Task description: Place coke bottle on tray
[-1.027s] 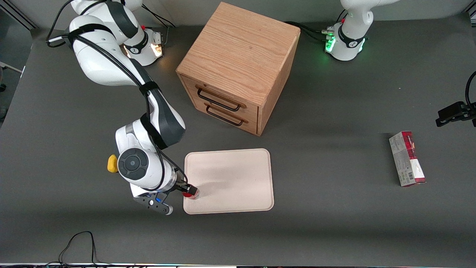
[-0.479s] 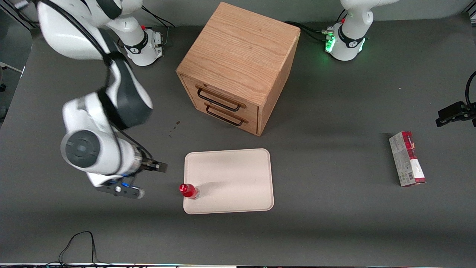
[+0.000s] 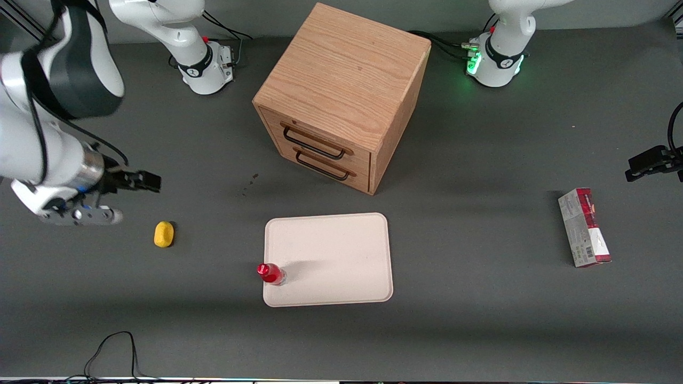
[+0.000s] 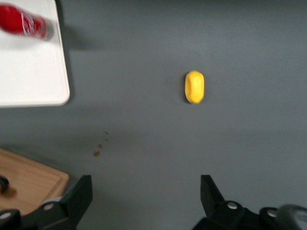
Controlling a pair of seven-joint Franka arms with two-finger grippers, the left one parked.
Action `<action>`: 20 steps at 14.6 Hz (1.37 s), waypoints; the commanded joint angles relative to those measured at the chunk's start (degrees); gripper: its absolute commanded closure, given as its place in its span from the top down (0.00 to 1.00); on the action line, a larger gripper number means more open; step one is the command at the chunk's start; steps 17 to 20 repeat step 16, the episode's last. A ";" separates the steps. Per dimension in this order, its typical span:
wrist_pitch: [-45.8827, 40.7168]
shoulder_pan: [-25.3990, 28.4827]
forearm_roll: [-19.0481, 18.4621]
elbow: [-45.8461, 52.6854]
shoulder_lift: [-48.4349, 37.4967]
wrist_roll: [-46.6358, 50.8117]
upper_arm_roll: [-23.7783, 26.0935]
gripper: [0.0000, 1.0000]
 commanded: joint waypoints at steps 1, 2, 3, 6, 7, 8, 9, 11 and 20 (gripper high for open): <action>3.31 1.43 1.65 -12.89 -12.70 -6.25 -3.68 1.00; 2.61 2.39 1.65 -12.81 -13.85 -6.70 -5.34 1.00; 1.91 4.14 1.65 -12.20 -14.12 -6.70 -7.01 1.00; -0.29 6.18 1.74 -7.29 -13.16 -6.44 -9.58 1.00; -0.82 6.09 1.74 -5.97 -12.90 -6.52 -9.58 1.00; -1.70 6.00 1.74 -4.91 -12.72 -6.53 -9.67 1.00; -2.66 6.00 1.74 -4.20 -12.55 -6.53 -9.67 1.00; -3.28 6.00 1.74 -4.02 -12.81 -6.53 -9.58 1.00; -4.60 5.91 2.01 -2.88 -12.63 -6.44 -9.75 1.00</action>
